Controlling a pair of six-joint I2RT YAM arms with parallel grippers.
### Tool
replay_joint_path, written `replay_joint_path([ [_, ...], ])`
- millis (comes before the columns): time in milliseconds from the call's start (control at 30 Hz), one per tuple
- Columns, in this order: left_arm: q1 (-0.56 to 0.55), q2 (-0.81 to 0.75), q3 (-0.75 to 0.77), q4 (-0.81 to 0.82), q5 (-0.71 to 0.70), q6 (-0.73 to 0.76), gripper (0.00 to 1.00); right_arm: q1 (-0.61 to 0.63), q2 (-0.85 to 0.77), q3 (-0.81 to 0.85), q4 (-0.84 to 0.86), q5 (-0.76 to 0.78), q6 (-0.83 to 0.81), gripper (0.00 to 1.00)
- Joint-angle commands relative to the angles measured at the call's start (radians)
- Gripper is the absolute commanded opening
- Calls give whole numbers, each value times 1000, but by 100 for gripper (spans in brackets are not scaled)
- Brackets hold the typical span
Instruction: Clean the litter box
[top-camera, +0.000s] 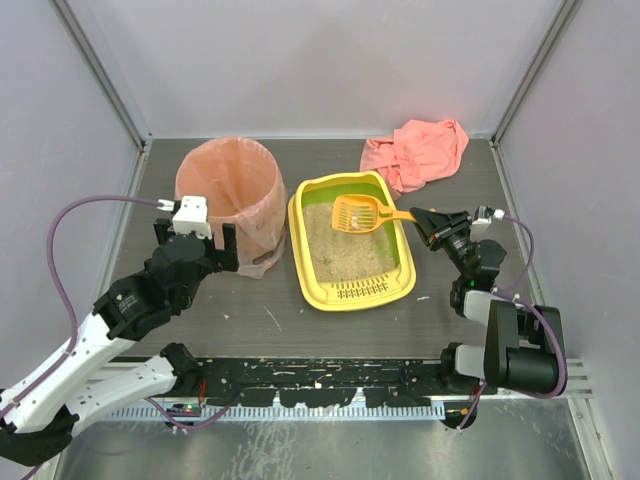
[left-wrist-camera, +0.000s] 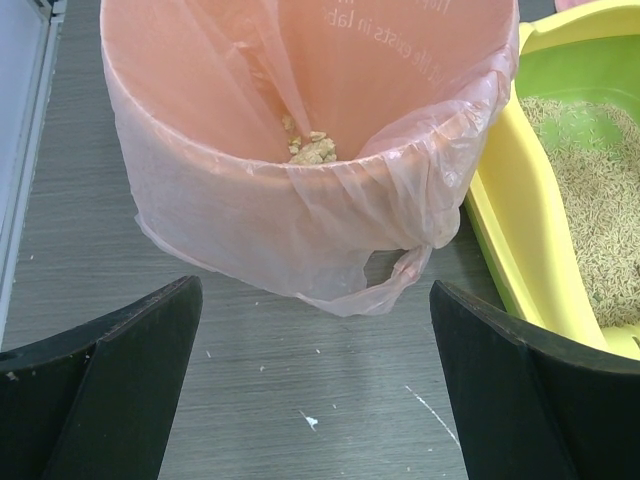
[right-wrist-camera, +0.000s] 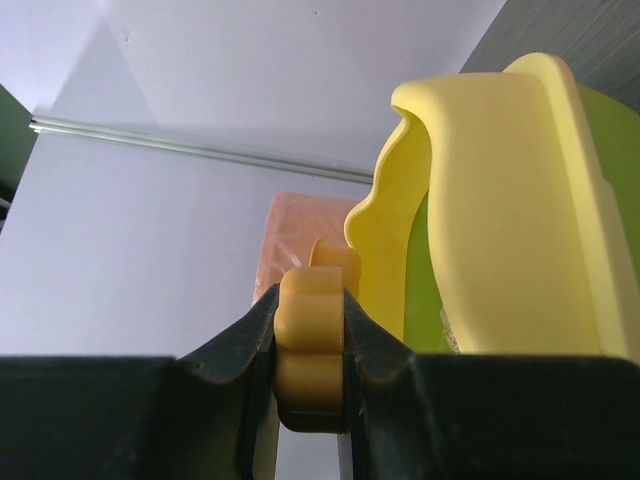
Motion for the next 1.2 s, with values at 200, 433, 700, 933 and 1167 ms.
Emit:
replay_joint_path([
  [200,-2,-9,4,49,-14,9,98,-13,-130,-16,36,77,-57,1],
  [433,-2,-10,20,39,-16,18,98,-13,-135,9,0,61,-38,1],
  [700,-2,-44,19,30,-42,29,98,34,-75,28,67,31,6,1],
  [933,-2,-65,20,34,-60,43,98,33,-9,40,120,18,43,1],
  [1167,-2,-78,17,28,-76,40,98,48,5,38,71,5,19,1],
])
